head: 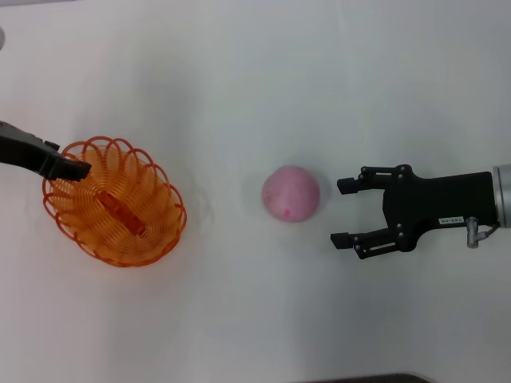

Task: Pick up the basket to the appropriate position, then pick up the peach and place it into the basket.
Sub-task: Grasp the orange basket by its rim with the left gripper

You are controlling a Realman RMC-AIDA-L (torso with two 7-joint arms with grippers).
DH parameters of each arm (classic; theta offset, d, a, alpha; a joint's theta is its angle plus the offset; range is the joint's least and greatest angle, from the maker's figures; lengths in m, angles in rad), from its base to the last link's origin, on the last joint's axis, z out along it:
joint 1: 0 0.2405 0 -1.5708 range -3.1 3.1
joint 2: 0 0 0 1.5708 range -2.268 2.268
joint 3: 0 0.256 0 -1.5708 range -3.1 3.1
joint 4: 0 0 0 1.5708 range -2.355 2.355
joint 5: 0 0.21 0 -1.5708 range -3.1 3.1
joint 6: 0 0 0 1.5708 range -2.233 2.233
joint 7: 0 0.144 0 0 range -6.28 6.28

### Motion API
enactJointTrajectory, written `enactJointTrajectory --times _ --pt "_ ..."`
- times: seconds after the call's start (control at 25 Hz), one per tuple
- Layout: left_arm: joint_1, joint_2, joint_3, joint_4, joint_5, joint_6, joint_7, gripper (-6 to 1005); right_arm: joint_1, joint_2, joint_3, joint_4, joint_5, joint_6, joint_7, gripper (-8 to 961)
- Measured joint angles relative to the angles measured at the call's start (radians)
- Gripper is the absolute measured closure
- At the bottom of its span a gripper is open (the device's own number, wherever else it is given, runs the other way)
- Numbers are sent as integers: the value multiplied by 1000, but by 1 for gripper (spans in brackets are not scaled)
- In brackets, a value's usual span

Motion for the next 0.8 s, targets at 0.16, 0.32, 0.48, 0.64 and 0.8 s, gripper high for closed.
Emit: enactJointTrajectory --times 0.16,0.32,0.48,0.64,0.8 --pt "-1 0 12 -1 9 3 4 424 0 0 0 0 0 0 0 38" --pt "1 0 35 -1 20 -1 4 517 0 0 0 0 0 2 0 39" --pt "-3 -2 38 3 31 -1 -1 610 0 0 0 0 0 2 0 39" --pt "-11 0 38 9 32 5 -23 736 0 0 0 0 0 3 0 39" --pt "-15 1 34 11 32 13 -41 863 0 0 0 0 0 3 0 39"
